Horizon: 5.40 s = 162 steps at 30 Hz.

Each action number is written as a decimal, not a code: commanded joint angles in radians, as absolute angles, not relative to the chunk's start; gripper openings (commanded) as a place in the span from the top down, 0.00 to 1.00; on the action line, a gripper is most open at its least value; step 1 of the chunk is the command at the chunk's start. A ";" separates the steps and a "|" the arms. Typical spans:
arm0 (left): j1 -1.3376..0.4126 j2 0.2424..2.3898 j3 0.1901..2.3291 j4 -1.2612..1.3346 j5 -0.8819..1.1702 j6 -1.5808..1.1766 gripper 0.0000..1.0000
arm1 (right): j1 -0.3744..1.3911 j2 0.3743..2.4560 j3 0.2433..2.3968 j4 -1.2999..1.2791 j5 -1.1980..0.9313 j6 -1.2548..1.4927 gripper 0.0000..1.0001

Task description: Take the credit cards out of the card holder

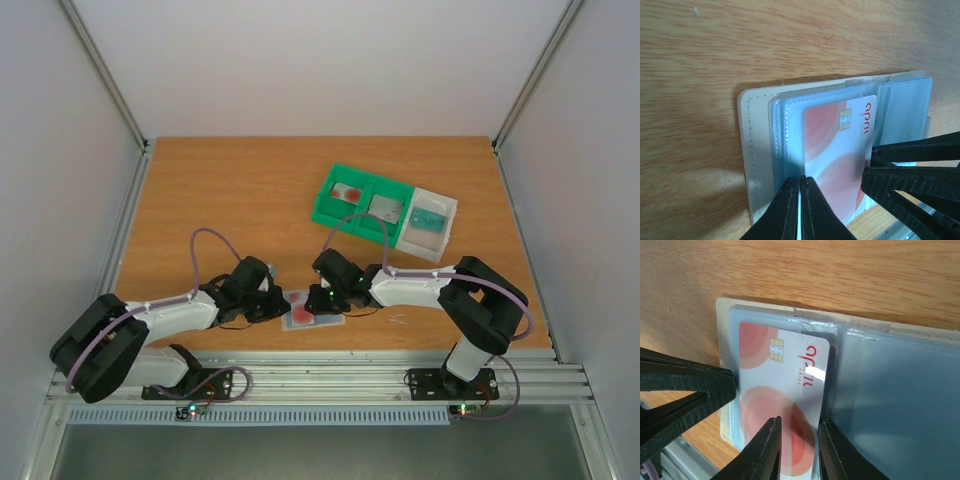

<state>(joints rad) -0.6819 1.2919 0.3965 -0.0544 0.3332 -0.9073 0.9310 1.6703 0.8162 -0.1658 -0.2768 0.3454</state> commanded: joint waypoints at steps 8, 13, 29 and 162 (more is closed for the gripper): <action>-0.684 1.321 0.374 -0.035 0.328 -0.893 0.96 | 0.937 1.704 0.805 -0.095 -0.298 0.380 0.77; -0.683 1.321 0.373 -0.034 0.329 -0.893 0.97 | 0.931 1.706 0.791 -0.077 -0.296 0.388 0.82; -0.684 1.327 0.367 -0.032 0.323 -0.893 0.96 | 0.890 1.654 0.705 -0.003 -0.309 0.421 0.99; -0.684 0.942 0.347 0.299 0.732 -1.105 0.99 | 0.738 1.085 0.716 -0.294 -0.742 0.132 0.87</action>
<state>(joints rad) -0.6754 0.9302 0.3637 0.1799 0.7097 -1.0672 0.7292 1.1072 0.7116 -0.3817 -0.7616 0.0814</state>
